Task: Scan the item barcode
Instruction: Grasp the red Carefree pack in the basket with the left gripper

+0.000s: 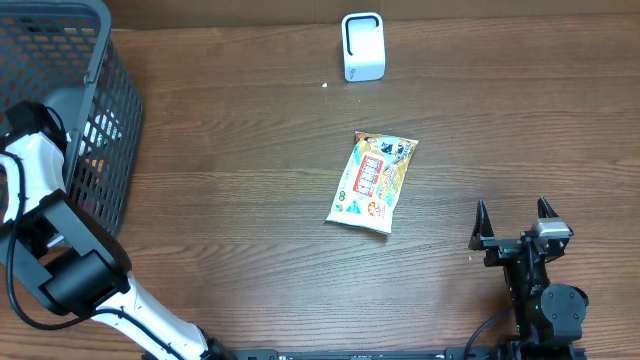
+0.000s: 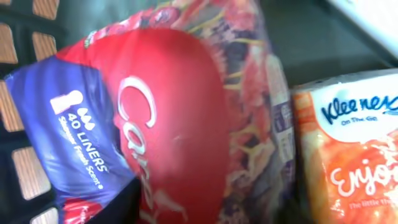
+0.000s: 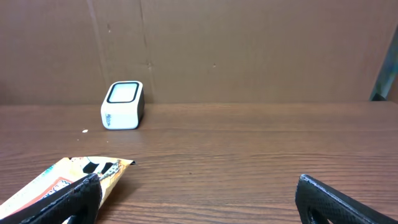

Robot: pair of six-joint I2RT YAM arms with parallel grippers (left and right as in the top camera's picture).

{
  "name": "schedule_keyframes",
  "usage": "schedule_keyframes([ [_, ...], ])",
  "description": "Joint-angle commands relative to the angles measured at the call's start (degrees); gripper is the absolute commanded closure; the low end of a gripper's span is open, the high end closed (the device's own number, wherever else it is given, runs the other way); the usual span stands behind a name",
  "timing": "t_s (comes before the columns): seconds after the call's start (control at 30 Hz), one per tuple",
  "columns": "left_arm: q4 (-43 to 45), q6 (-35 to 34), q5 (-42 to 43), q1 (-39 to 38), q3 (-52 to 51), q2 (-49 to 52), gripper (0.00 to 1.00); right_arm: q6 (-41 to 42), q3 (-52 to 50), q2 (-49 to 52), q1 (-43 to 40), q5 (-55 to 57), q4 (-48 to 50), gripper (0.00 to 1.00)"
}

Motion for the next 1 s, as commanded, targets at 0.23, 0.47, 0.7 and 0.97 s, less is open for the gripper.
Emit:
schedule_keyframes([
  [0.23, -10.5, 0.0, 2.4, 0.4, 11.9, 0.9, 0.96, -0.3, -0.6, -0.6, -0.1, 0.5, 0.4, 0.00],
  [0.47, -19.2, 0.0, 7.2, 0.4, 26.8, 0.9, 0.96, -0.3, -0.6, -0.6, -0.1, 0.5, 0.4, 0.00],
  [0.7, -28.3, 0.0, 15.2, 0.3, 45.5, 0.8, 0.96, -0.3, -0.6, -0.6, -0.1, 0.5, 0.4, 0.00],
  [0.97, -31.9, 0.7, 38.1, -1.7, 66.9, -2.5, 0.96, -0.3, -0.6, -0.6, -0.1, 0.5, 0.4, 0.00],
])
